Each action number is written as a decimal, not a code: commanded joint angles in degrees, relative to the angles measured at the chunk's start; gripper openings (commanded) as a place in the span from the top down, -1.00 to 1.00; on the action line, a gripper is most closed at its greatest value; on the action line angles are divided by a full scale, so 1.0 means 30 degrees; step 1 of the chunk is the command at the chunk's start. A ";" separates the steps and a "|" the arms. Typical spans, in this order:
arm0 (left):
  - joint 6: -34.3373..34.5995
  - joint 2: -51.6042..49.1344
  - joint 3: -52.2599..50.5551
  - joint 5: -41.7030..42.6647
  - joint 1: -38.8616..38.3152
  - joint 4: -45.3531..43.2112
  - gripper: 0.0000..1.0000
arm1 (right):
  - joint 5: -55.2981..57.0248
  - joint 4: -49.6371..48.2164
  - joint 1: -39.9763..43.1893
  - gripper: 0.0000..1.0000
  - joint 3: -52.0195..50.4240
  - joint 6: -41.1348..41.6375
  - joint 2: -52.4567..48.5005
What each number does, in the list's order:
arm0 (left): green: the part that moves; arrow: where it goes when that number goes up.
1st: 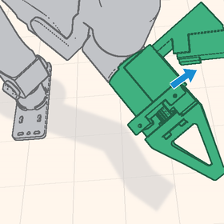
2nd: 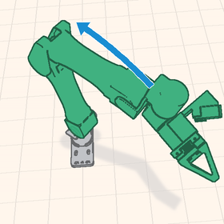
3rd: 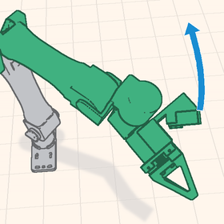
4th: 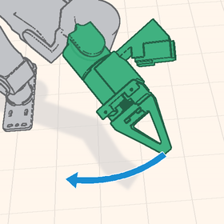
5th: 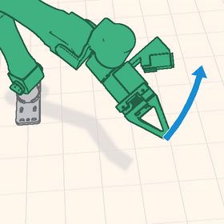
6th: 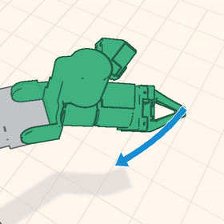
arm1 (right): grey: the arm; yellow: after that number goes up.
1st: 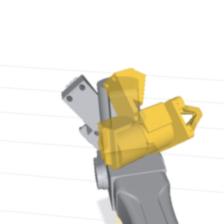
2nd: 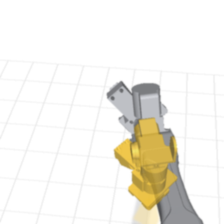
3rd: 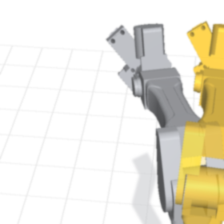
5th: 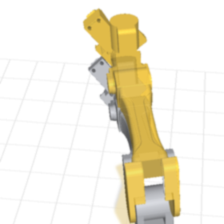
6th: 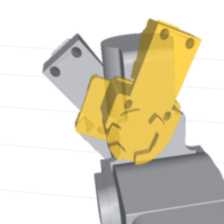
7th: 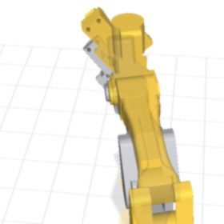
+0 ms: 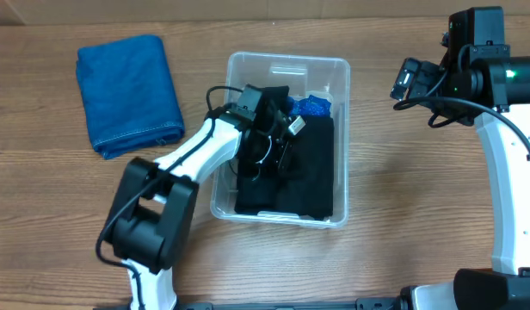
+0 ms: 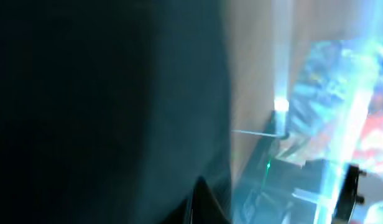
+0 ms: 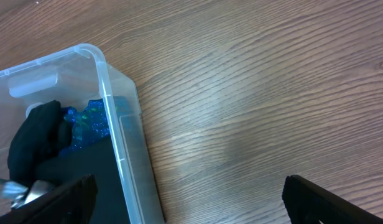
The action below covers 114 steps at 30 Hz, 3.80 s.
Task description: Pack container
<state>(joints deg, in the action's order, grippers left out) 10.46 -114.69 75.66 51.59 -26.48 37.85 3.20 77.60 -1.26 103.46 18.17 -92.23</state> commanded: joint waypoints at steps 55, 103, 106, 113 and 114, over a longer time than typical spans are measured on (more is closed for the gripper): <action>-0.1741 1.0775 0.9624 -0.4874 0.9085 0.7031 0.92 | 0.0044 0.0831 0.0146 -1.00 -0.0291 -0.0641 0.0160; -0.0029 -0.7686 0.9857 -3.1022 -0.3432 1.3333 0.72 | 0.0044 0.1035 0.0146 -1.00 -0.0291 -0.0634 0.0160; 0.1268 -0.6368 1.0608 -3.2152 -0.3796 1.4243 0.62 | 0.0051 0.1035 0.0146 -1.00 -0.0291 -0.0641 0.0160; 0.2586 0.3337 1.1067 -2.9558 -0.0495 1.3158 -1.00 | 0.0233 -0.0583 0.0138 -1.00 -0.0182 -0.1887 0.0168; 0.2586 0.4371 1.1067 -2.8720 0.0415 1.2881 -0.99 | 0.0182 -0.1435 0.0117 -1.00 -0.0175 -0.2623 0.0168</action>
<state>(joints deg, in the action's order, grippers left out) 16.38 -111.92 108.47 -40.64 -31.99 77.60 3.42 76.77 -1.10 102.63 15.07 -92.23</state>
